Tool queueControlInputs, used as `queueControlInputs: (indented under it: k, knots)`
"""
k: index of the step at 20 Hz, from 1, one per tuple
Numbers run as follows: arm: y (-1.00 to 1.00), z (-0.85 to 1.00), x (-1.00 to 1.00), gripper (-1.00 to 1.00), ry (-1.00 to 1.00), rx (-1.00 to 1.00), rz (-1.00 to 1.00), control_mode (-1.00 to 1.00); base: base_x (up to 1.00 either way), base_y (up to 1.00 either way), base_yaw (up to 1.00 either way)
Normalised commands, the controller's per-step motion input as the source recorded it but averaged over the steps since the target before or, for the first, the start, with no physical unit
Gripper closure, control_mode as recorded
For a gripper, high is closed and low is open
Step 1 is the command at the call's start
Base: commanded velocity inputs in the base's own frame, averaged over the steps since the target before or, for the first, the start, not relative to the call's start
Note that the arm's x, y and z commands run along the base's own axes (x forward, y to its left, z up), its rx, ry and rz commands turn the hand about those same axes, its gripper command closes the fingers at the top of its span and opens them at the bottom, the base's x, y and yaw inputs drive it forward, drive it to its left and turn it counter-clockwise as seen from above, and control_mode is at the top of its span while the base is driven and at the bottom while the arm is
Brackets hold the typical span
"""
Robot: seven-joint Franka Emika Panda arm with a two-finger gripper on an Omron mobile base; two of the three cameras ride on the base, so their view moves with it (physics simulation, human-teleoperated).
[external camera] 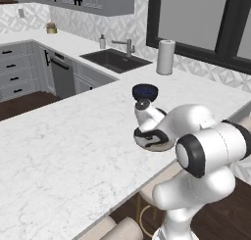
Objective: Start the toaster. Once the lever pops up, take the bread to the plate on the dining counter.
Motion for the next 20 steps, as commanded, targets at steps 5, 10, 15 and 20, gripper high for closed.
queueControlInputs:
  k: [5, 10, 15, 20]
  knots:
    - [0.01, 0.43, -0.24, -1.00, 0.30, 0.23, 0.25, -1.00, 0.00, 0.00, 0.00]
    - [0.00, 0.34, -0.39, -1.00, 0.14, 0.29, 0.21, -1.00, 0.00, 0.00, 0.00]
    - [-0.01, 0.59, -1.00, -1.00, -0.05, 0.26, 0.06, -1.00, 0.00, 0.00, 0.00]
    - [0.00, 0.45, -1.00, -1.00, -0.23, 0.09, 0.00, -1.00, 0.00, 0.00, 0.00]
